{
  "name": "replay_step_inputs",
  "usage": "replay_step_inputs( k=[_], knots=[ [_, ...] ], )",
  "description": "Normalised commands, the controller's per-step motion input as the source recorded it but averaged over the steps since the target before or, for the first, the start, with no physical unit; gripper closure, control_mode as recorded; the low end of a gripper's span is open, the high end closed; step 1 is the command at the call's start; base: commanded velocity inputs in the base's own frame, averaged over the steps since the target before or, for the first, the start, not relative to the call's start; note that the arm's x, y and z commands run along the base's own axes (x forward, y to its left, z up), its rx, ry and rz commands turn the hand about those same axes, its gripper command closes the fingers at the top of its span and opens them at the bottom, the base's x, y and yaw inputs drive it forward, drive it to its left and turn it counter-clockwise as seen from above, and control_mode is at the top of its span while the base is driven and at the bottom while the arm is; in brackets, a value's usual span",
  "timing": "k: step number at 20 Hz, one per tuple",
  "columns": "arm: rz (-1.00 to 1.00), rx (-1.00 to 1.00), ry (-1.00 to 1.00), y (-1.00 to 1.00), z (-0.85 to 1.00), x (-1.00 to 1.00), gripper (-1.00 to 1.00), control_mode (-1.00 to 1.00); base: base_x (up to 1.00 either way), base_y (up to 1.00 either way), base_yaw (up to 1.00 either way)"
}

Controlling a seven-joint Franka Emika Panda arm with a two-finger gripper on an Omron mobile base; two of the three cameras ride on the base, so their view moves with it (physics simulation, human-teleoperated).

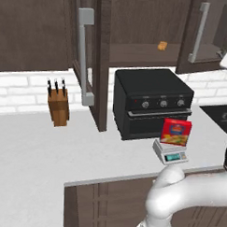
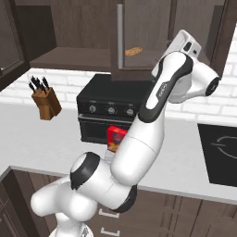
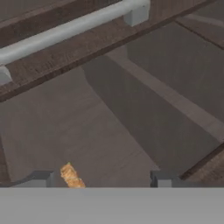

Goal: Pick the boxed food and place it on the digital scale for weighing, and close the cabinet.

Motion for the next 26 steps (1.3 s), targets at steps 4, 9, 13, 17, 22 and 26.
replay_step_inputs(
  k=[4, 9, 13, 17, 22, 26],
  knots=[
    [-0.05, 0.00, 0.00, 0.10, -0.06, 1.00, -1.00, -1.00, 0.00, 0.00, 0.00],
    [-0.04, 0.00, 0.00, 0.02, -0.09, 0.99, -1.00, -1.00, 0.00, 0.00, 0.00],
    [0.00, 0.00, 0.00, -0.01, -0.01, 0.37, -1.00, -1.00, 0.00, 0.00, 0.00],
    [0.00, 0.00, -0.25, 0.03, -0.04, -0.82, -1.00, -1.00, 0.00, 0.00, 0.00],
    [0.00, 0.03, -0.62, 0.86, -0.95, -1.00, -1.00, -1.00, 0.00, 0.00, 0.00],
    [-0.07, 0.02, -0.38, 1.00, -1.00, -0.61, -1.00, -1.00, 0.00, 0.00, 0.00]
  ],
)
